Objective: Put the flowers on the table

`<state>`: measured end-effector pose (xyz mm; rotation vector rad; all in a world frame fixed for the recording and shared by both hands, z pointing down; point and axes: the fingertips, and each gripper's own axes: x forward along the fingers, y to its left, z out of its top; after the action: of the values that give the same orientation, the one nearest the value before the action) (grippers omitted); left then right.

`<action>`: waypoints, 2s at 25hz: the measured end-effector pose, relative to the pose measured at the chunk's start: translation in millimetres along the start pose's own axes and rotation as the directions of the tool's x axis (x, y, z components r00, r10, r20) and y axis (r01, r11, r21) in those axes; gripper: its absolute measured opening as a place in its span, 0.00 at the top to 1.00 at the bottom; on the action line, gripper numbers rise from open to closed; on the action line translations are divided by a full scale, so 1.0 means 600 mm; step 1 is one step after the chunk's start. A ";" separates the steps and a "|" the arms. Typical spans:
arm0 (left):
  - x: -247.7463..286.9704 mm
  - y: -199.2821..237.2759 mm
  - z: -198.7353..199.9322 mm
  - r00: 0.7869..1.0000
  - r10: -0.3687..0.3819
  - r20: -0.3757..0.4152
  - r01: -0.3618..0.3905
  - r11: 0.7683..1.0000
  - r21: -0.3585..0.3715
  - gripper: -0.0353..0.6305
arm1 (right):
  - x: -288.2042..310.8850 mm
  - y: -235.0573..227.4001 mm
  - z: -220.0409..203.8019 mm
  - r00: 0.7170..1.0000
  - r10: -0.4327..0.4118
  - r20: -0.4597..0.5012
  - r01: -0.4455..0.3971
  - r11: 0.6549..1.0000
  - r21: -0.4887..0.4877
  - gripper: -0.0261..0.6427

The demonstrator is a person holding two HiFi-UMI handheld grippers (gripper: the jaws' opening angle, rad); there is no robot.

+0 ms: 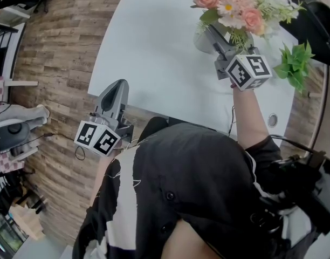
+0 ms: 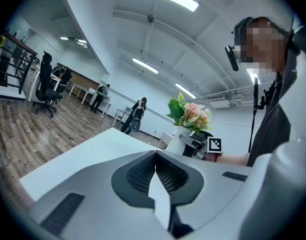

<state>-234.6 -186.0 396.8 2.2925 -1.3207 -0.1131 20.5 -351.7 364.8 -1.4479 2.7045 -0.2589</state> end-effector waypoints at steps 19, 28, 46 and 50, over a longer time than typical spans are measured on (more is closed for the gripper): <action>-0.098 -0.060 -0.007 0.997 -0.036 0.068 0.035 0.999 0.015 0.93 | -0.106 0.085 -0.001 0.999 -0.021 -0.038 0.020 0.999 -0.045 0.36; -0.138 -0.116 -0.015 0.989 -0.085 0.122 0.085 0.996 0.006 0.93 | -0.189 0.152 0.009 0.995 0.036 -0.098 -0.045 0.995 -0.094 0.94; -0.139 -0.239 -0.027 0.981 -0.063 0.183 0.061 0.998 0.015 0.93 | -0.326 0.110 0.005 0.980 -0.009 -0.197 0.008 1.000 -0.003 0.94; -0.127 -0.294 -0.041 0.978 -0.054 0.201 0.053 0.999 0.010 0.93 | -0.388 0.101 0.019 0.977 0.048 -0.208 -0.055 0.998 -0.033 0.94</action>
<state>-127.6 -40.8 326.5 2.3719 -1.3568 -0.3689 101.8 -127.0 337.4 -1.4326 2.9216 -0.3776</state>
